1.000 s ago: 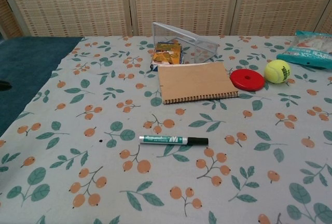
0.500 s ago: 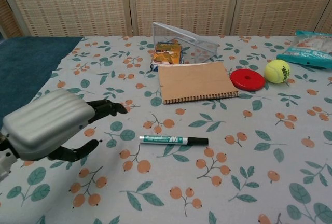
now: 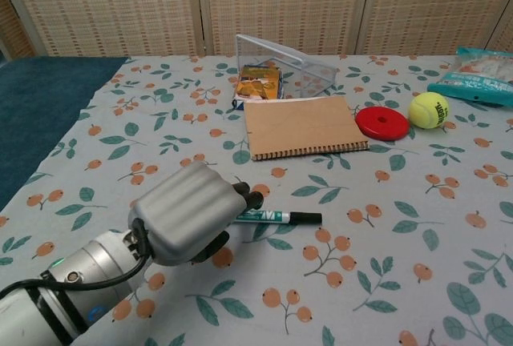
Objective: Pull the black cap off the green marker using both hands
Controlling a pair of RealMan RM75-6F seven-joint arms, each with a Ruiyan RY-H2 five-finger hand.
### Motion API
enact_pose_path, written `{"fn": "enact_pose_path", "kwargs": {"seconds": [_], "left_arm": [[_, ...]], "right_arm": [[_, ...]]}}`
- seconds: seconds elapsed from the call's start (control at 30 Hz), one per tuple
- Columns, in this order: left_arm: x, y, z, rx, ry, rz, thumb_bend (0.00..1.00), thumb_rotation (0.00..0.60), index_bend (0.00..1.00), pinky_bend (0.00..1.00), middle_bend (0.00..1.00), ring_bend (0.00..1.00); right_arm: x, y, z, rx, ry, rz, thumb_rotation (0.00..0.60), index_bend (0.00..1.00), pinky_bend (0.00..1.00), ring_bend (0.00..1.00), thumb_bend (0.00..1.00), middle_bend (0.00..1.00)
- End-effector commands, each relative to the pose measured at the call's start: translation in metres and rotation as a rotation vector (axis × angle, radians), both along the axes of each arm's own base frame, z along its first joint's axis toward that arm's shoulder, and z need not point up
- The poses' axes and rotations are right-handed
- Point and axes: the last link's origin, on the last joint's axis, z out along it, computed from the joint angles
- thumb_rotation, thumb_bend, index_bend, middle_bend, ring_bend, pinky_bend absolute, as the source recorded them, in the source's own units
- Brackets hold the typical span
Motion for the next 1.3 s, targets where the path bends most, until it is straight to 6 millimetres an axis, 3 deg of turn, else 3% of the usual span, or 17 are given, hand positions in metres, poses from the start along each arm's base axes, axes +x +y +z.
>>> {"fn": "enact_pose_path", "kwargs": {"seconds": [0.03, 0.4, 0.57, 0.73, 0.8, 0.93, 1.07, 1.13, 1.3], "left_arm": [[0.004, 0.003, -0.006, 0.030, 0.029, -0.025, 0.44, 0.600, 0.30, 0.91, 0.35, 0.75], [0.003, 0.010, -0.018, 0.064, 0.101, -0.013, 0.43, 0.600, 0.37, 0.91, 0.45, 0.76], [0.006, 0.009, -0.016, 0.071, 0.087, -0.025, 0.43, 0.600, 0.50, 0.93, 0.54, 0.77], [0.007, 0.007, -0.015, 0.071, 0.080, -0.030, 0.43, 0.600, 0.54, 0.93, 0.59, 0.78], [0.008, 0.007, -0.013, 0.073, 0.067, -0.036, 0.43, 0.600, 0.58, 0.94, 0.63, 0.78], [0.009, 0.006, -0.011, 0.074, 0.013, -0.043, 0.45, 0.600, 0.76, 0.97, 0.81, 0.81], [0.012, 0.006, -0.008, 0.102, -0.035, -0.040, 0.55, 0.600, 0.90, 1.00, 0.96, 0.86], [0.015, 0.006, -0.006, 0.116, -0.048, -0.040, 0.55, 0.600, 0.91, 1.00, 0.98, 0.87], [0.027, 0.010, 0.006, 0.155, -0.060, -0.016, 0.58, 0.600, 0.93, 1.00, 1.00, 0.88]], "right_arm": [[0.000, 0.000, 0.001, 0.000, -0.004, -0.003, 0.583, 0.00, 0.00, 0.00, 0.18, 0.00], [-0.001, -0.001, 0.001, 0.005, -0.011, -0.008, 0.582, 0.00, 0.00, 0.00, 0.18, 0.00], [-0.001, -0.001, 0.000, 0.007, -0.011, -0.011, 0.582, 0.00, 0.00, 0.00, 0.18, 0.00], [-0.001, 0.000, -0.002, 0.018, -0.008, -0.015, 0.582, 0.00, 0.00, 0.00, 0.18, 0.00], [0.000, 0.000, -0.003, 0.020, -0.008, -0.013, 0.582, 0.00, 0.00, 0.00, 0.18, 0.00], [0.004, 0.001, -0.008, 0.035, -0.023, 0.012, 0.578, 0.00, 0.00, 0.00, 0.17, 0.00], [0.015, -0.004, -0.020, 0.028, -0.071, 0.077, 0.579, 0.00, 0.00, 0.00, 0.18, 0.00], [0.026, -0.011, -0.032, 0.023, -0.104, 0.129, 0.569, 0.02, 0.00, 0.00, 0.18, 0.00], [0.062, -0.031, -0.063, 0.091, -0.127, 0.234, 0.570, 0.18, 0.00, 0.00, 0.18, 0.00]]}}
